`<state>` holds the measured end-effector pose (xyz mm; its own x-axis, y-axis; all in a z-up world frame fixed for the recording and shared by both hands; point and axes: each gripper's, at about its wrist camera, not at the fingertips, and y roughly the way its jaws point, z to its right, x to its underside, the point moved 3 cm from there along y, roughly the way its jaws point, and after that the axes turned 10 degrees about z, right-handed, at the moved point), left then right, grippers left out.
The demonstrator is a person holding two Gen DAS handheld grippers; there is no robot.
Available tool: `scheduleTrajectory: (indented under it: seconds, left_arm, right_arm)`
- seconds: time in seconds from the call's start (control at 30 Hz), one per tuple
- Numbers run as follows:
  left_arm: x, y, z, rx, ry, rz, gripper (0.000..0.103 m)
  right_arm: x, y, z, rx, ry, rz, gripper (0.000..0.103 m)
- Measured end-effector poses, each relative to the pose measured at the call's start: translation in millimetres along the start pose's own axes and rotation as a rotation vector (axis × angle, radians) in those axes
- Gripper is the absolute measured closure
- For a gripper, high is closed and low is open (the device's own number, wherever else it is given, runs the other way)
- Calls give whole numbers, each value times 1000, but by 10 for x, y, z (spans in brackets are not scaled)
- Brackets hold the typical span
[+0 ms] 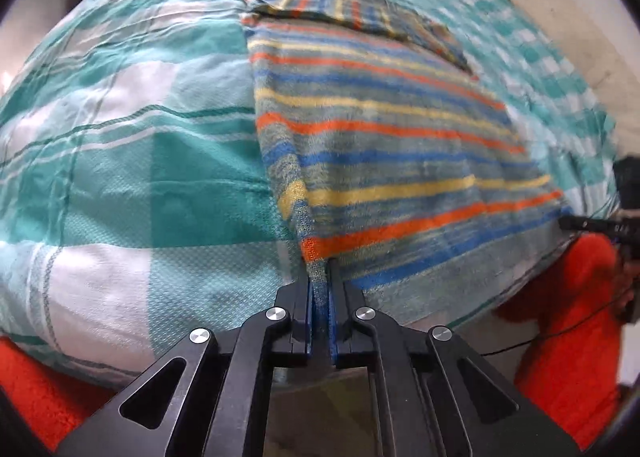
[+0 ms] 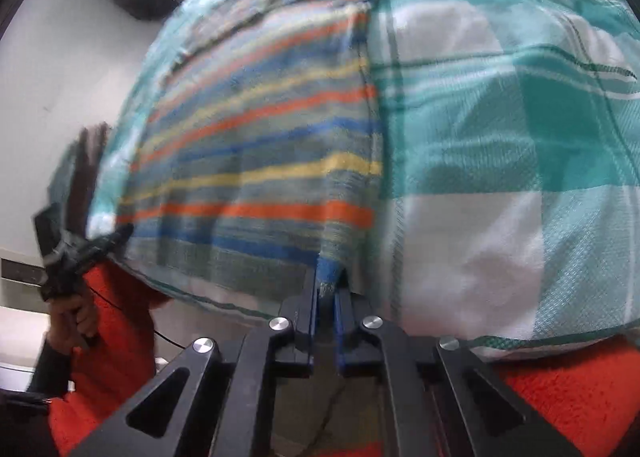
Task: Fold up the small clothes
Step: 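Grasp the ribbed hem with both tools and lift it toward the collar, then lay the hem over the collar and open both tools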
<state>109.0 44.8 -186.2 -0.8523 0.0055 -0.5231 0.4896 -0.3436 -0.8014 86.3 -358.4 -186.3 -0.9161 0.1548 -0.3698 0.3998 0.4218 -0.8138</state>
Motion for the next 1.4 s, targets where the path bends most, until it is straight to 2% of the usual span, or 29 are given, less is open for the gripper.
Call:
scheduleTrajectory:
  seconds: [0.07, 0.17, 0.3, 0.47, 0.57, 0.67, 0.8, 0.87, 0.9, 0.93, 1.0, 1.03, 1.1, 1.17, 1.2, 1.27, 1.3, 1.33, 1.4]
  left_arm:
    - [-127, -83, -44, 37, -52, 28, 99]
    - [-507, -125, -80, 93, -115, 95, 99]
    - [-1154, 67, -167, 135, -192, 152, 99]
    - [-2107, 681, -347, 118, -260, 185, 100]
    - [-2594, 1123, -476, 86, -279, 181, 100]
    - [-2914, 1493, -592, 57, -291, 165, 100]
    - [-3112, 1826, -729, 40, -321, 155, 97]
    - [-3189, 2005, -845, -2, -355, 128, 88]
    - [-3220, 2054, -935, -15, -394, 126, 74]
    - [-3232, 2048, -978, -11, -421, 135, 56]
    - [-3302, 1938, -1115, -22, -478, 190, 38]
    - [-3331, 1847, -1161, -37, -480, 226, 34]
    - [-3348, 1703, -1208, -52, -471, 268, 32]
    - [-3321, 1543, -1192, -47, -447, 284, 32]
    - [-3299, 1493, -1149, -28, -424, 281, 32]
    - [-3221, 1445, -952, 60, -340, 228, 32]
    - [-3173, 1471, -823, 119, -290, 175, 29]
    - [-3101, 1573, -647, 199, -232, 80, 24]
    - [-2999, 1823, -461, 279, -186, -58, 19]
  right_arm:
    - [-75, -89, -38, -25, 4, 39, 96]
    - [-343, -187, -70, -84, 43, 128, 96]
    - [-1023, -76, -99, -110, 62, 270, 96]
    - [-2036, 272, 19, -128, 169, 371, 96]
    - [-2542, 584, 80, -122, 209, 376, 96]
    - [-3083, 973, 249, -102, 236, 359, 96]
    - [-3475, 1291, 524, -88, 278, 348, 96]
    - [-3585, 1445, 647, -99, 309, 325, 93]
    - [-3643, 1525, 753, -77, 349, 329, 90]
    - [-3667, 1541, 810, -81, 372, 339, 76]
    - [-3723, 1494, 891, -121, 401, 383, 69]
    - [-3748, 1388, 910, -134, 398, 428, 69]
    - [-3747, 1243, 889, -146, 374, 462, 69]
    - [-3732, 1142, 826, -160, 343, 445, 69]
    - [-3701, 1120, 741, -190, 319, 399, 69]
    - [-3628, 1163, 569, -249, 278, 302, 68]
    - [-3598, 1216, 496, -269, 262, 256, 68]
    - [-3542, 1295, 425, -284, 244, 193, 68]
    - [-3486, 1549, 302, -286, 223, 59, 68]
